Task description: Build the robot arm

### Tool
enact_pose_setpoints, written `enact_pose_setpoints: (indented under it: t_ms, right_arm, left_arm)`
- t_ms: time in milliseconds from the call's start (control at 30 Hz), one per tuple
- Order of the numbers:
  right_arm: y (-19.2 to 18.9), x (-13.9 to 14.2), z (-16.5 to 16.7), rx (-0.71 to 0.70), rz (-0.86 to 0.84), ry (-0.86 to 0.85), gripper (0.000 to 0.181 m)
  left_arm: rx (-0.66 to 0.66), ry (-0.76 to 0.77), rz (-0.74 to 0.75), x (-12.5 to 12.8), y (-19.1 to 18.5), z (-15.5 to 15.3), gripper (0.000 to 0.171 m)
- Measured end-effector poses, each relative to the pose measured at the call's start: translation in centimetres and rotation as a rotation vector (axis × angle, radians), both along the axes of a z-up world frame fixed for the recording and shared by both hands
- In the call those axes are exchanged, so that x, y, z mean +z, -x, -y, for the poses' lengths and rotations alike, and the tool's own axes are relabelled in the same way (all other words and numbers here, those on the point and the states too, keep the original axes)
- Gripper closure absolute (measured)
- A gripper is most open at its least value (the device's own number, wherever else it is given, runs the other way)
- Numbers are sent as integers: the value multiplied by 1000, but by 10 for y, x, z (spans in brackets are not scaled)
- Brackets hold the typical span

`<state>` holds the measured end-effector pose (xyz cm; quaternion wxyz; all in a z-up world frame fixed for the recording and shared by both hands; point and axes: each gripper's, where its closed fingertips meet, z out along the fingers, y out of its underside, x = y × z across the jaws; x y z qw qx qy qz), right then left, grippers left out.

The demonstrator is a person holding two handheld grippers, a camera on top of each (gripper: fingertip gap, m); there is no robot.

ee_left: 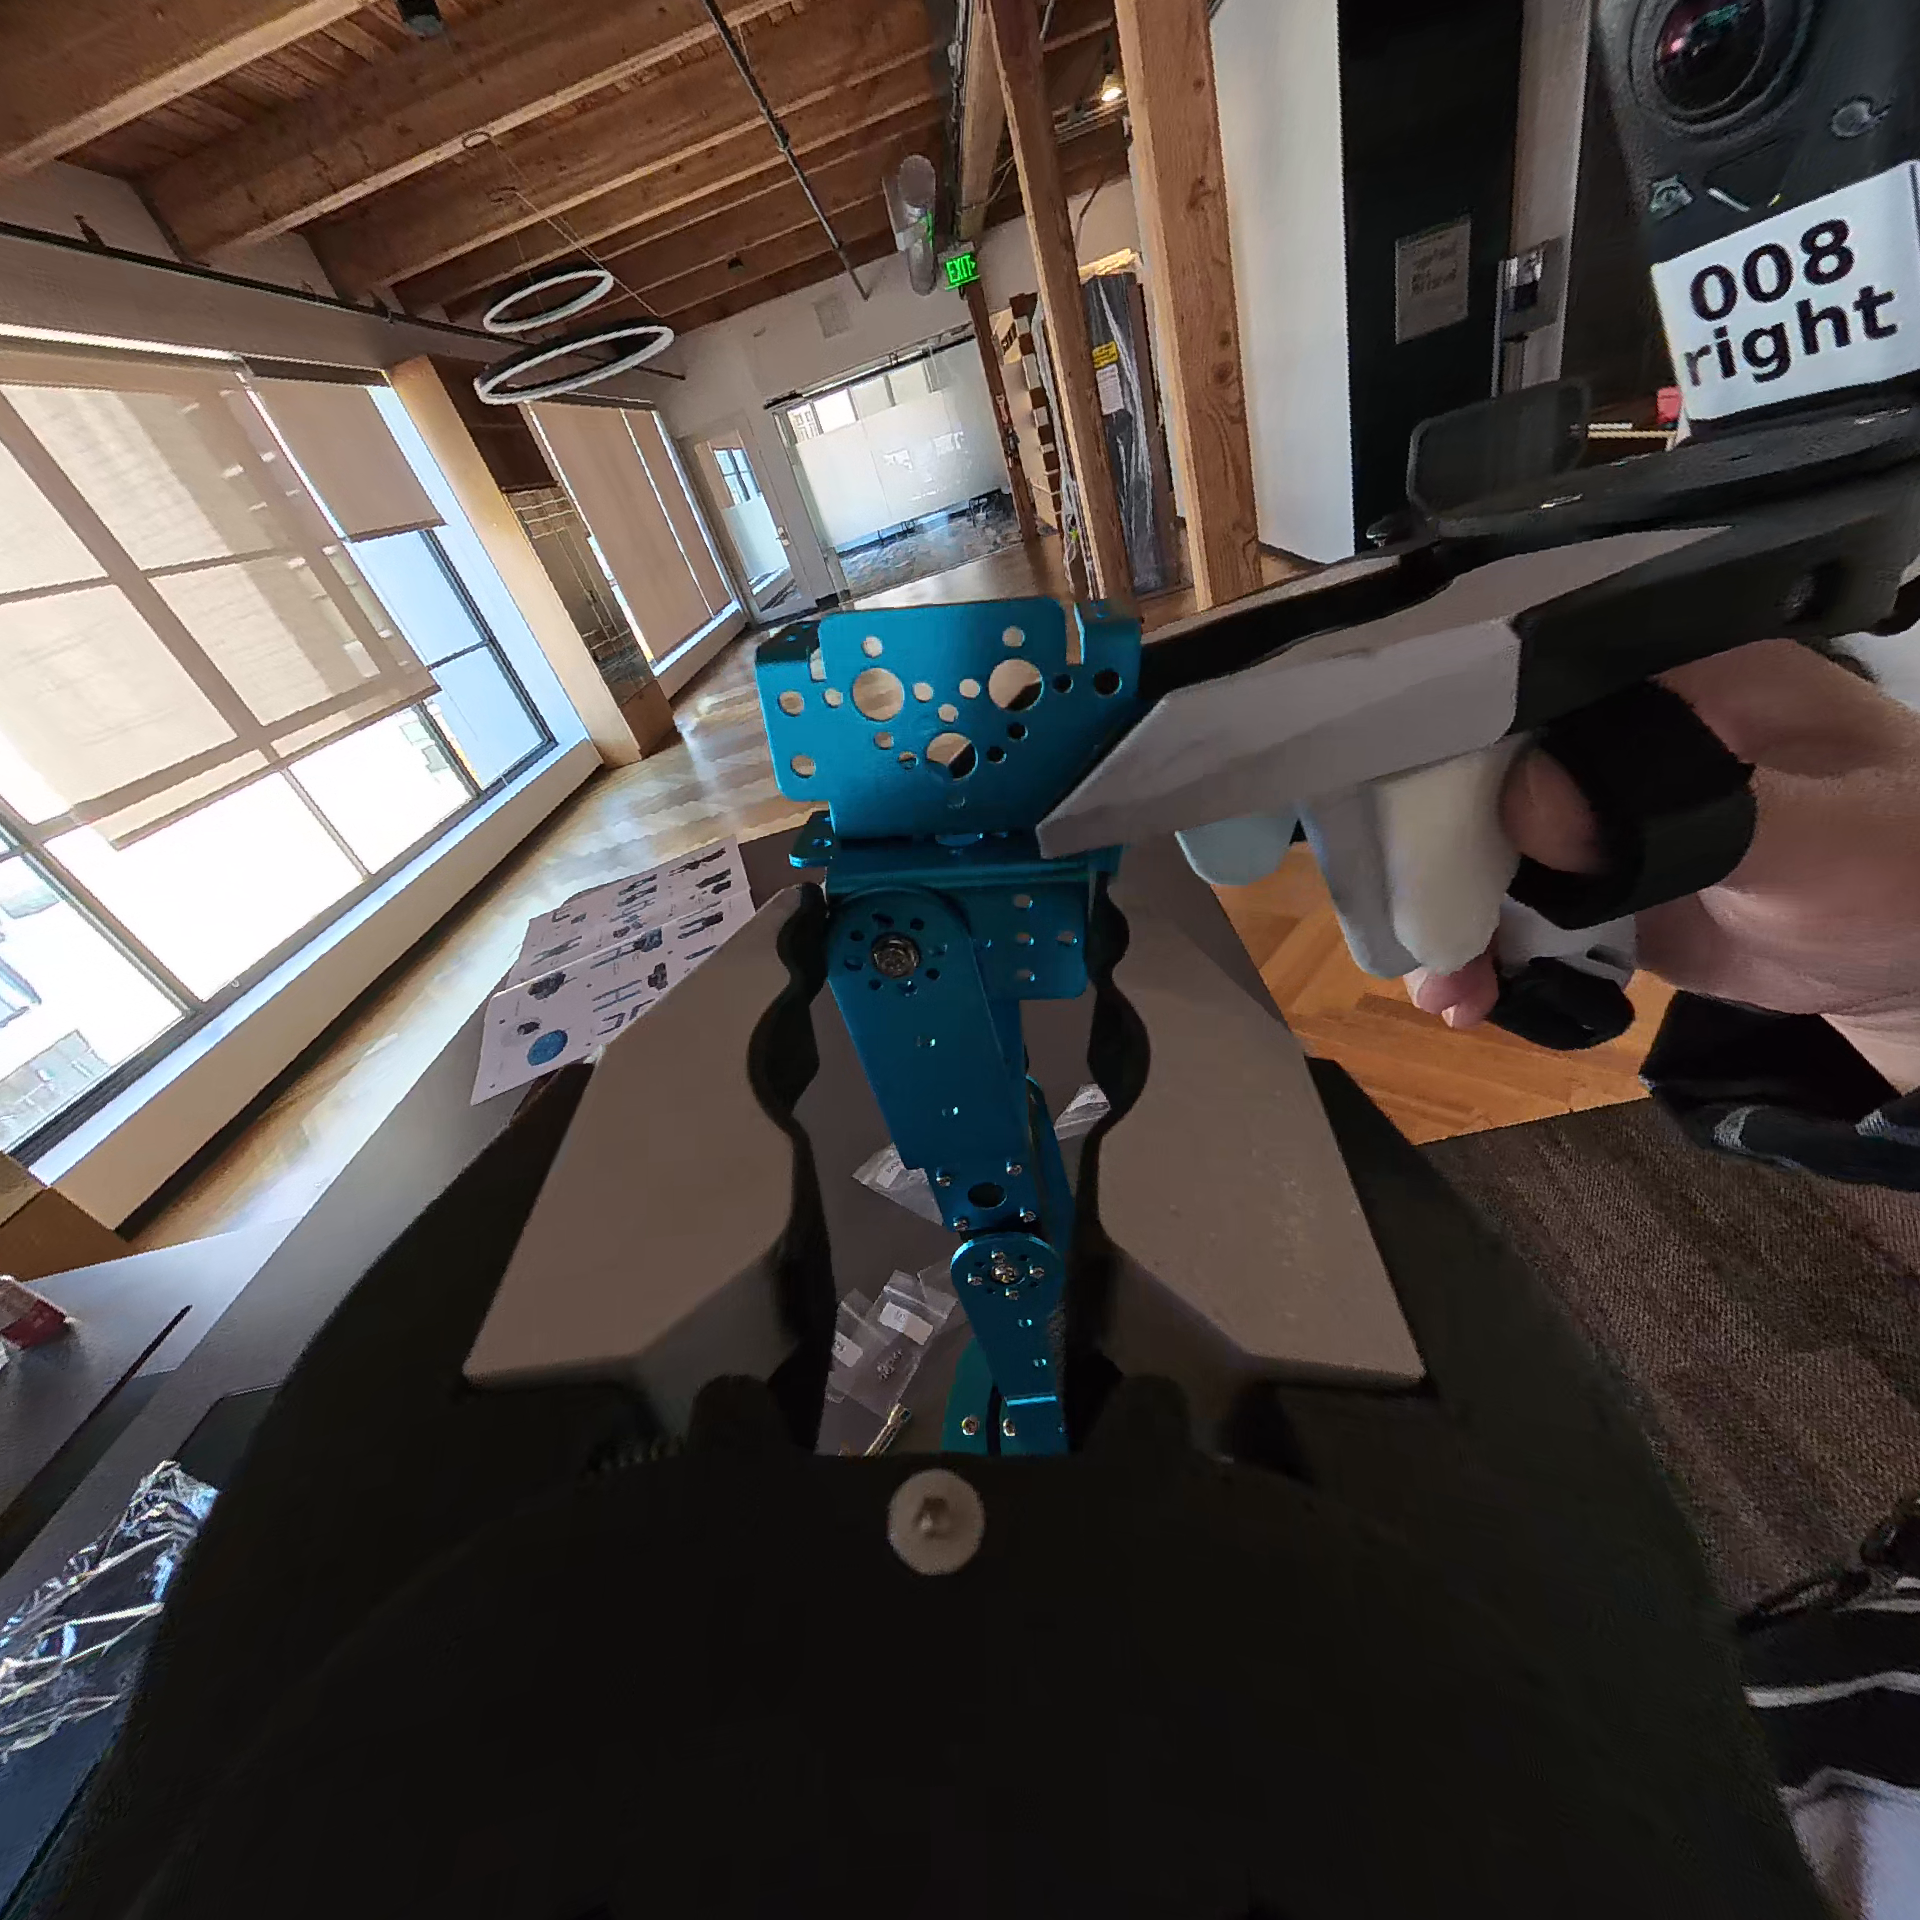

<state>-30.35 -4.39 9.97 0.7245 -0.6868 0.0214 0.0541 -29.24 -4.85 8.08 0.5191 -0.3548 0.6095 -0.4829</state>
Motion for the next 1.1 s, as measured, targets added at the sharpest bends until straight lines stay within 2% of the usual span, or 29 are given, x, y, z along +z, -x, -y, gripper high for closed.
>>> enact_pose_setpoints:
  t_ms: [233, 367, 500, 567, 667, 767, 833, 900, 967, 1100]
  right_arm:
    - [-6, 3, 10, 21, -33, -56, 133]
    - [1, -5, 24, 26, 95, -79, 134]
    - [20, -30, 61, 6, 285, -167, 164]
    - [40, -57, 68, 30, 352, -172, 170]
    - [78, -128, 44, 192, 392, 41, 165]
    - [110, -202, 13, 350, 288, 317, 131]
    - [131, -241, -1, 430, 184, 473, 120]
    - [144, -262, -11, 452, 126, 538, 118]
    - [152, -270, -20, 451, 77, 560, 118]
    - [151, -285, -32, 377, 143, 627, 120]
  left_arm:
    - [3, 2, 9, 0, 1, -2, 123]
    - [6, 6, 15, 0, 2, -3, 123]
    - [6, 8, 17, 0, 2, -4, 123]
    - [6, 11, 19, 0, 2, -4, 123]
    - [1, 13, 15, 0, 2, -3, 123]
    - [-8, 6, 11, 0, 1, 0, 123]
    - [0, -1, 10, 0, 0, 0, 123]
    - [-4, 6, 9, 0, 1, 0, 123]
    - [-10, 15, 8, 0, 1, 0, 123]
    - [-6, 5, 4, 0, 1, 0, 123]
